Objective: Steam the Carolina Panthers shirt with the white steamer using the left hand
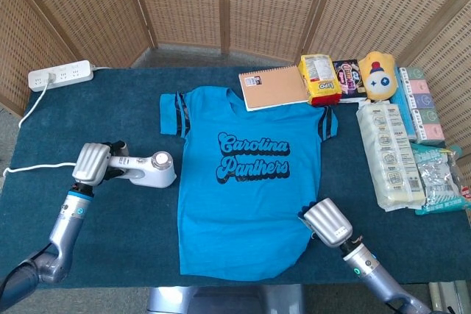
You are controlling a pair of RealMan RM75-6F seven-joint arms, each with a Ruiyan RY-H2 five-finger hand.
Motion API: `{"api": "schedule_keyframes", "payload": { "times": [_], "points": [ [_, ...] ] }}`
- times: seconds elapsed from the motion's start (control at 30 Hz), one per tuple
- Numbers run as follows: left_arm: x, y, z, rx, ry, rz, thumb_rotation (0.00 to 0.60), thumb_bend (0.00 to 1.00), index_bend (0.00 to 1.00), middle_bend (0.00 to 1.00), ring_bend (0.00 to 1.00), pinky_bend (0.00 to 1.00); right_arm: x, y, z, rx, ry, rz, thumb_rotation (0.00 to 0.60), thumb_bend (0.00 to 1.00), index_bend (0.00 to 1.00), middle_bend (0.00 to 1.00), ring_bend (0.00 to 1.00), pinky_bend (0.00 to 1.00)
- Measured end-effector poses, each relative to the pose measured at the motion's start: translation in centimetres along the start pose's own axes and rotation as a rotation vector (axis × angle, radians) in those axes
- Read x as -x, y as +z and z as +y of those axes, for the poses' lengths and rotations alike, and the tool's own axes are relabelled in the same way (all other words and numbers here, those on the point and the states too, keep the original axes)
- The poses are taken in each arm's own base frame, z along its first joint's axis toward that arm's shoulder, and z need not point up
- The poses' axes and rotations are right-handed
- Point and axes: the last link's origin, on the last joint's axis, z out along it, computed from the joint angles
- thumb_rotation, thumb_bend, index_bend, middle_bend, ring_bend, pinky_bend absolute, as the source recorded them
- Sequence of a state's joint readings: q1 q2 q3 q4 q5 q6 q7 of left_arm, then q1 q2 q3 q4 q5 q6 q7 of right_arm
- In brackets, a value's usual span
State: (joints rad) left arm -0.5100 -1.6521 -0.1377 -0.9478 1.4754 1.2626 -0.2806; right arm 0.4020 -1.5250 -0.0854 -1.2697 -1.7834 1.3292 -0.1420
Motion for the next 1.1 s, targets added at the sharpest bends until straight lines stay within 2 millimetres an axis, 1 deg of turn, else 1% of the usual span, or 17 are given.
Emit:
{"api": "schedule_keyframes", "payload": {
  "times": [0.1, 0.3, 0.6, 0.83, 1.1],
  "points": [
    [0.2, 0.5, 0.6, 0.031, -0.001, 0.009, 0.6, 0.48, 0.69, 0.73, 0.68, 0.81, -0.1, 0.0, 0.0, 0.002, -0.002, 0.002, 0.6, 0.37, 0.81, 0.74, 0.75, 0.78],
    [1.3, 1.6, 2.3, 0.073, -0.015, 0.015, 0.6, 0.48, 0.69, 0.73, 0.68, 0.8, -0.3, -0.2, 0.3, 0.013, -0.002, 0.003, 0.6, 0.37, 0.81, 0.74, 0.75, 0.78],
    [3.6, 3.3, 4.8, 0.118, -0.041, 0.023, 0.6, 0.48, 0.69, 0.73, 0.68, 0.8, -0.5, -0.4, 0.7, 0.03, 0.002, 0.003, 0.6, 0.37, 0.81, 0.74, 0.75, 0.78],
    [5.7, 4.6, 6.8, 0.158, -0.025, 0.007, 0.6, 0.48, 0.69, 0.73, 0.68, 0.8, -0.5, -0.5, 0.9, 0.037, 0.009, 0.006, 0.6, 0.37, 0.81, 0.74, 0.75, 0.78],
    [7.7, 5.5, 8.9, 0.203, -0.021, -0.015, 0.6, 0.48, 0.69, 0.73, 0.68, 0.8, -0.7, -0.7, 1.1, 0.045, 0.012, 0.009, 0.6, 0.37, 0.81, 0.74, 0.75, 0.78]
  ]
}}
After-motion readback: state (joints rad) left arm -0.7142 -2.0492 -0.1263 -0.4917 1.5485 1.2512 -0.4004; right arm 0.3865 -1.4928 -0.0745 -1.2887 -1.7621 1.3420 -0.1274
